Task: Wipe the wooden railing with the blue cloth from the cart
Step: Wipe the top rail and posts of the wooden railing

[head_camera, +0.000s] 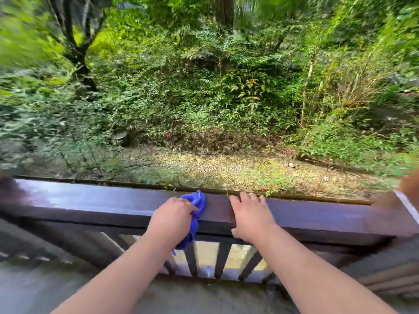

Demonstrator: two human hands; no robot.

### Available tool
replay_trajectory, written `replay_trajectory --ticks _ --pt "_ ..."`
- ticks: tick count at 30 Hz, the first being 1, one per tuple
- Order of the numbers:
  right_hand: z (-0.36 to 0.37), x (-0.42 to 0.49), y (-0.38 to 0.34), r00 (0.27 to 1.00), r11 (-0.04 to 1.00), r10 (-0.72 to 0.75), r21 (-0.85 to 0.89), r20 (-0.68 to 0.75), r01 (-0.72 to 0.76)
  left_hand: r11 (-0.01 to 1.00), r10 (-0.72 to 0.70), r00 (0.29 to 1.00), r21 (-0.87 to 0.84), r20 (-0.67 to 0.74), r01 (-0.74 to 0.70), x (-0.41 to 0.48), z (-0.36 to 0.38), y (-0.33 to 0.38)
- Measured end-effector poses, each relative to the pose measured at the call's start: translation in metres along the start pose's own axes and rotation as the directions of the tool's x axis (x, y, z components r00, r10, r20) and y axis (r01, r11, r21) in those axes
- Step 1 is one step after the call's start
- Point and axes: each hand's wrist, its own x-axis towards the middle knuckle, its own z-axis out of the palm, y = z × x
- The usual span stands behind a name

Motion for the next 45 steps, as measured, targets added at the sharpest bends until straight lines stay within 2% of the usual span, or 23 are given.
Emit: replay_trajectory --ticks 7,17,24,29,34,38,41,45 --pt "-0.007 0.003 -0.059 1.0 1.0 0.024 -0.015 -0.01 -0.024 0.996 -0.085 0.994 0.013 -0.064 0.086 -0.012 -0.012 -0.068" --pt "-0.003 0.009 -0.074 1.0 0.994 0.005 0.105 0.007 -0.006 0.993 -0.115 0.992 -0.041 -0.057 0.112 -0.007 -0.01 -0.073" --pt "-0.015 0.039 -0.076 0.996 0.986 -0.074 0.154 0.04 0.067 0.983 -0.181 0.983 -0.031 -0.034 0.18 -0.011 -0.013 -0.064" --pt "-0.013 0.049 -0.083 0.995 0.99 -0.07 0.129 0.07 0.06 0.992 -0.118 0.983 0.031 -0.141 0.124 -0.016 -0.008 -0.064" --pt "-0.02 0.053 -0.094 0.996 0.989 -0.03 0.15 0.079 0.018 0.996 -0.05 0.991 0.065 -0.124 0.058 -0.015 -0.009 -0.069" --pt "-0.022 0.059 -0.121 0.994 0.982 -0.102 0.165 0.045 0.094 0.997 0.037 0.991 0.077 -0.128 -0.027 -0.015 -0.008 -0.087" --pt "-0.023 0.067 -0.152 0.992 0.979 -0.13 0.158 0.004 0.127 0.997 0.039 0.989 0.065 -0.141 -0.03 -0.016 -0.014 -0.117" --pt "-0.03 0.081 -0.205 0.99 0.98 -0.138 0.142 -0.031 0.141 0.999 -0.026 0.983 0.024 -0.18 0.031 -0.022 -0.024 -0.175"
